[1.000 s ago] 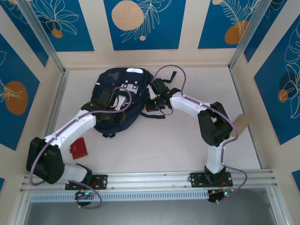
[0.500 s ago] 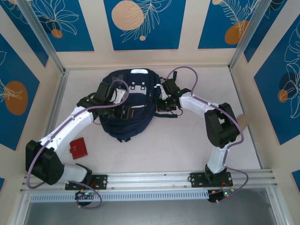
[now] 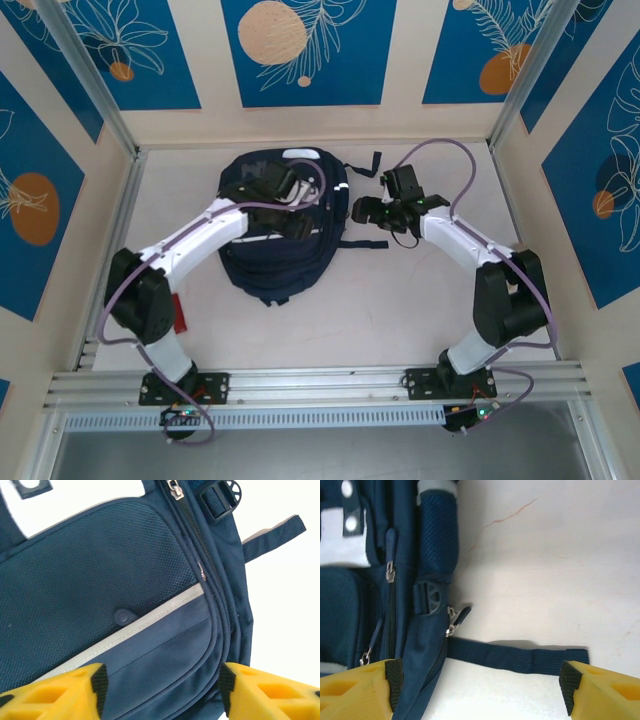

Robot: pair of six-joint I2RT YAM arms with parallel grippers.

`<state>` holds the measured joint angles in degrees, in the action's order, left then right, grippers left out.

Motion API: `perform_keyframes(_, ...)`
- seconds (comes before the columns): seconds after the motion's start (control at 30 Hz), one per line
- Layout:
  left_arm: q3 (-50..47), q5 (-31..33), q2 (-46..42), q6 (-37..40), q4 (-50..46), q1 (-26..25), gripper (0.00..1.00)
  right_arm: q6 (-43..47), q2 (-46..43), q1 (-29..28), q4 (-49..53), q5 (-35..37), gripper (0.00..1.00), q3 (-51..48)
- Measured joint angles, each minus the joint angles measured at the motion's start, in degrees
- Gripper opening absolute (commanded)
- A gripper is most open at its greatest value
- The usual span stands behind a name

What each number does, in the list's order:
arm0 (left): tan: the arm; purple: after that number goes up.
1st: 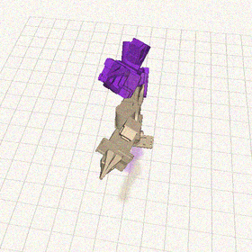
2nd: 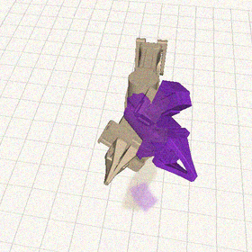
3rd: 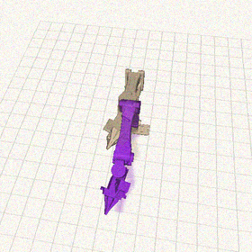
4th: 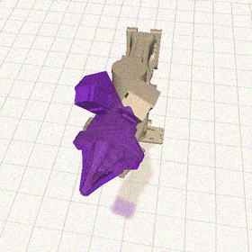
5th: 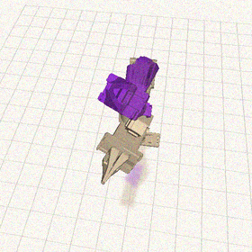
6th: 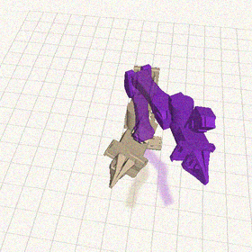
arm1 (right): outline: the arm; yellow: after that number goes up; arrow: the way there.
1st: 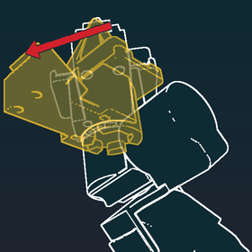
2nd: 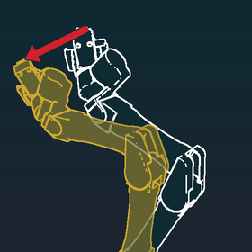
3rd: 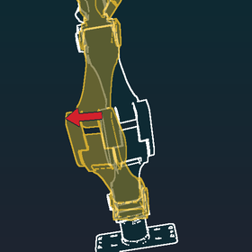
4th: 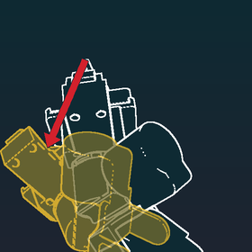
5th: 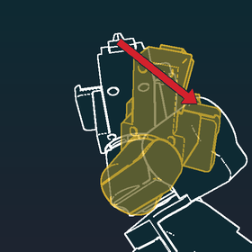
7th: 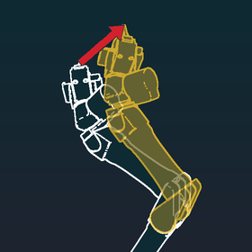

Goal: Pack the student bag
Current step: Unzip the student bag at the center of the table.

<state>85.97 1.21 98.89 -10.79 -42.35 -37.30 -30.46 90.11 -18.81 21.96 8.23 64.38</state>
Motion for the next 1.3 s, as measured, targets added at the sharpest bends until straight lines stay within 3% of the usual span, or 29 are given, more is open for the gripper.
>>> perform_keyframes(0.3, 10.47, 8.90, 12.96, 0.00, -6.73, -8.02, 0.54, -4.57, -1.57, 5.44, -2.08, -1.20, 0.83, -5.60)
perform_keyframes(0.57, 15.32, 14.43, 18.93, 0.44, -11.19, -9.55, 0.51, -5.77, -1.57, 5.49, -2.91, -3.30, 0.82, -7.04)
perform_keyframes(0.67, 16.46, 15.61, 20.94, 0.46, -11.74, -9.55, 0.43, -5.79, -1.57, 5.51, -3.19, -3.72, 0.82, -7.08)
perform_keyframes(0.77, 16.63, 16.72, 21.88, 0.79, -12.15, -9.55, 0.24, -5.79, -1.64, 5.55, -3.26, -4.09, 0.82, -7.19)
perform_keyframes(0.97, 15.98, 16.52, 20.46, 2.71, -11.67, -9.60, 0.01, -5.01, -2.14, 5.81, -3.56, -7.26, 0.80, -7.19)
perform_keyframes(1.1, 10.36, 14.05, 14.62, 3.87, -7.67, -8.50, 0.00, -3.89, -1.70, 5.81, -3.96, -11.45, 0.76, -6.14)
perform_keyframes(1.3, 0.57, 8.39, 3.91, 4.81, -1.25, -5.97, 0.00, -1.99, 4.20, 4.33, -4.26, -17.40, 0.65, 3.13)
